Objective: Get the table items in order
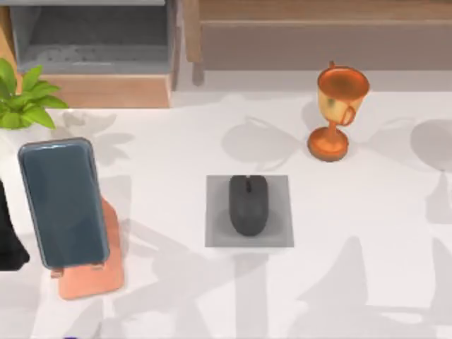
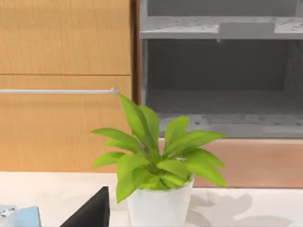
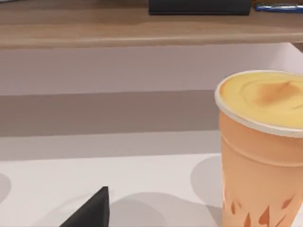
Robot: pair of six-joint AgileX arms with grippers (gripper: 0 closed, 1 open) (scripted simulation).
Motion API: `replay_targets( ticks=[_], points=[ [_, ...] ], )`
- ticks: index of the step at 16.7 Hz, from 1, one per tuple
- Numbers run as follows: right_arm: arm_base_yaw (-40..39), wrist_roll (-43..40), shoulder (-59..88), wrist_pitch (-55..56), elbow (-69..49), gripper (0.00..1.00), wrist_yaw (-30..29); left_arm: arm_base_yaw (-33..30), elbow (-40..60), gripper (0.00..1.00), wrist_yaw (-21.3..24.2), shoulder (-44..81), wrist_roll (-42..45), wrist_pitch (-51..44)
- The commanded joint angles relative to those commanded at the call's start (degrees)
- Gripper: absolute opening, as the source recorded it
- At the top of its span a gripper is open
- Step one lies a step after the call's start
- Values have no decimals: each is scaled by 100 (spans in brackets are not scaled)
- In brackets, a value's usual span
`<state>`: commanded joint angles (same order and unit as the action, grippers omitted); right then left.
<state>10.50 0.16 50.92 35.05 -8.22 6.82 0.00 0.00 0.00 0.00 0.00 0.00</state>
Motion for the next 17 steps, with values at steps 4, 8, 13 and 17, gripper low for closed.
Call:
replay_targets(
  ticks=[4, 8, 13, 17],
  points=[
    [493, -3, 2330, 1641, -449, 100, 278, 0, 0, 100, 0, 0, 0, 0],
    [898, -4, 4519, 3282, -961, 100, 579, 0, 0, 100, 0, 0, 0, 0],
    [1130, -4, 6594, 5074, -1663, 100, 969, 0, 0, 100, 0, 0, 0, 0],
    [1125, -2, 7440, 5986, -2130, 100, 1198, 0, 0, 100, 0, 0, 0, 0]
  ],
)
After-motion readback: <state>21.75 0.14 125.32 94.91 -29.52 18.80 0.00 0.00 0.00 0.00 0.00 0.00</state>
